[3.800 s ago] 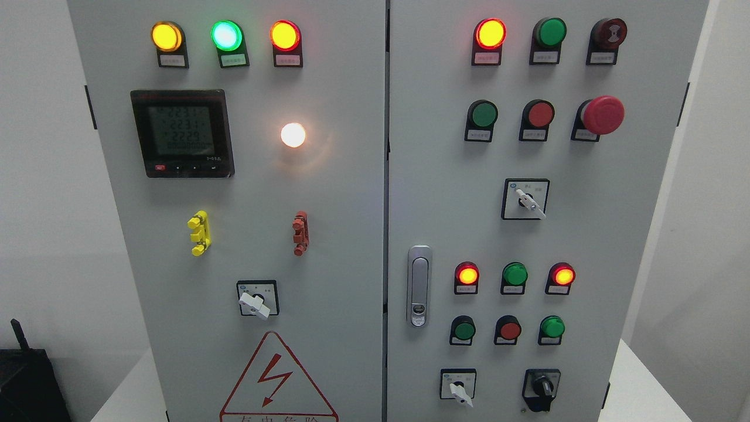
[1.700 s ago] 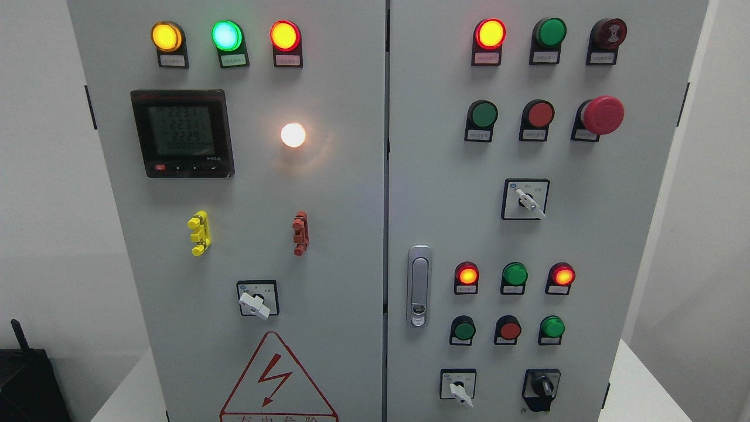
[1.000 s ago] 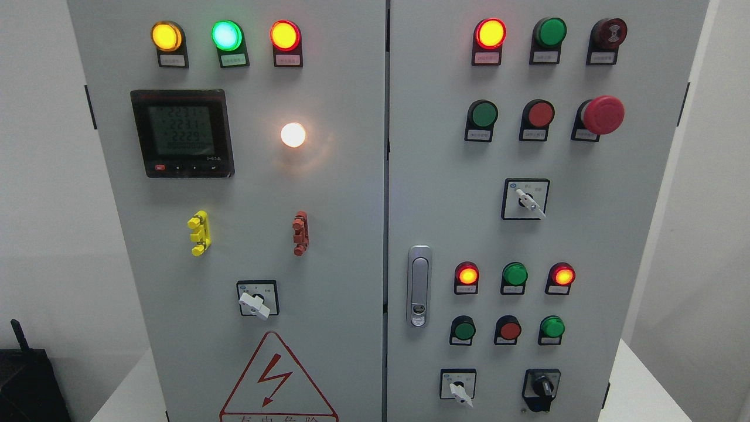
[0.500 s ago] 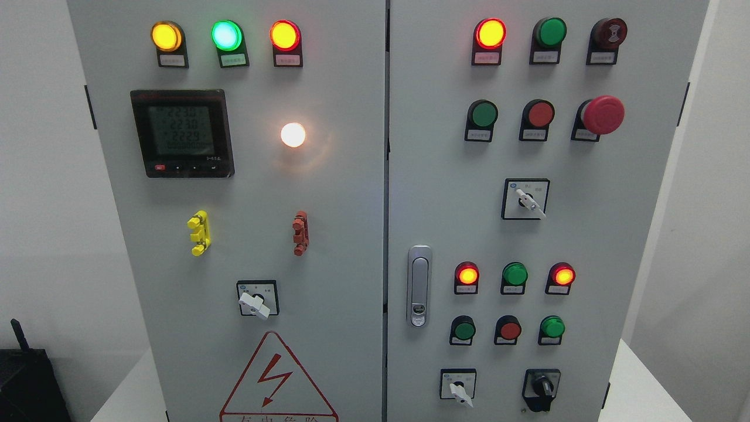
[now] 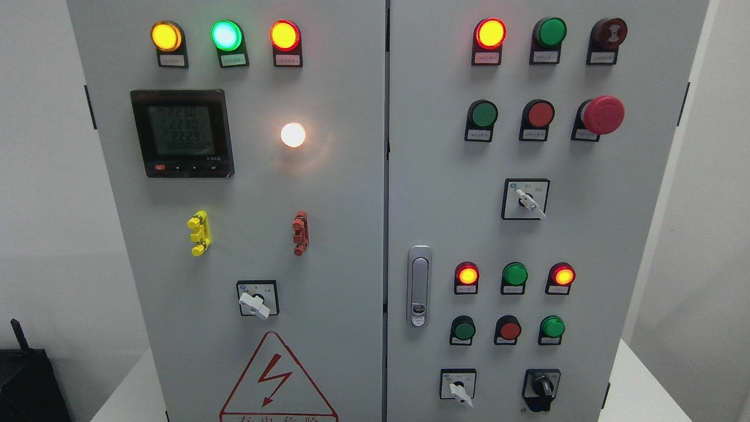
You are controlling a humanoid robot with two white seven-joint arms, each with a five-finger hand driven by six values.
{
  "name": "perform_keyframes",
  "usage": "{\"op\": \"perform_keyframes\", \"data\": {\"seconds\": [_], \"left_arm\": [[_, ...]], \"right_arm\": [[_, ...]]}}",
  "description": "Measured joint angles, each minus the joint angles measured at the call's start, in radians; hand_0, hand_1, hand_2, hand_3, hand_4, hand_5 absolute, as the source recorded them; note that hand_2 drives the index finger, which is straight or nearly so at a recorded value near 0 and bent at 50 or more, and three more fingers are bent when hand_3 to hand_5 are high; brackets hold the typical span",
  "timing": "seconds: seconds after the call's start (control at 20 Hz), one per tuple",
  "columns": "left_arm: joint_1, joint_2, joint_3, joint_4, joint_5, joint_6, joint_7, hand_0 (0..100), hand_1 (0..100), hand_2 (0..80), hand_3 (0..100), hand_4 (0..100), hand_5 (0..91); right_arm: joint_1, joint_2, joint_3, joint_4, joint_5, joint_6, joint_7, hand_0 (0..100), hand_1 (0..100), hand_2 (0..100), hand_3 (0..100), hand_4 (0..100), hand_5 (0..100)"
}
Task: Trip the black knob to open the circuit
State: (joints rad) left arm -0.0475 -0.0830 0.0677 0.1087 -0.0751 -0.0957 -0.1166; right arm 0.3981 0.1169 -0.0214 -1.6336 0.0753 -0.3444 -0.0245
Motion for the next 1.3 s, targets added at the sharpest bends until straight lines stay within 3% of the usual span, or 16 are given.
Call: {"op": "perform_keyframes", "data": {"seconds": [0.15,0.5,0.8,1.3], "left_arm": [[0.0,0.0,0.0,0.0,0.0,0.0,0.0,12,39,0.0,0,0,0.0],[0.0,0.0,0.0,0.0,0.0,0.004,0.0,12,39,0.0,0,0,0.0],[0.0,0.0,0.0,0.0,0.0,0.003,0.0,12,39,0.0,0,0,0.0],[0.0,0.0,0.0,0.0,0.0,0.0,0.0,12,39,0.0,0,0,0.0]], "right_arm": [[-0.001,0.001,-0.006,-0.056,-0.001,0.003,0.004,0,22,0,85,77,66],[-0.033,0.003,-0.02,-0.141,-0.004,0.052,0.013,0,20,0,99,93,90],[-0.082,0.003,-0.041,-0.18,-0.036,0.11,0.018,0,18,0,100,100,98],[-0.166,0.003,-0.064,-0.21,-0.069,0.183,0.039,0,13,0,100,100,100]]}}
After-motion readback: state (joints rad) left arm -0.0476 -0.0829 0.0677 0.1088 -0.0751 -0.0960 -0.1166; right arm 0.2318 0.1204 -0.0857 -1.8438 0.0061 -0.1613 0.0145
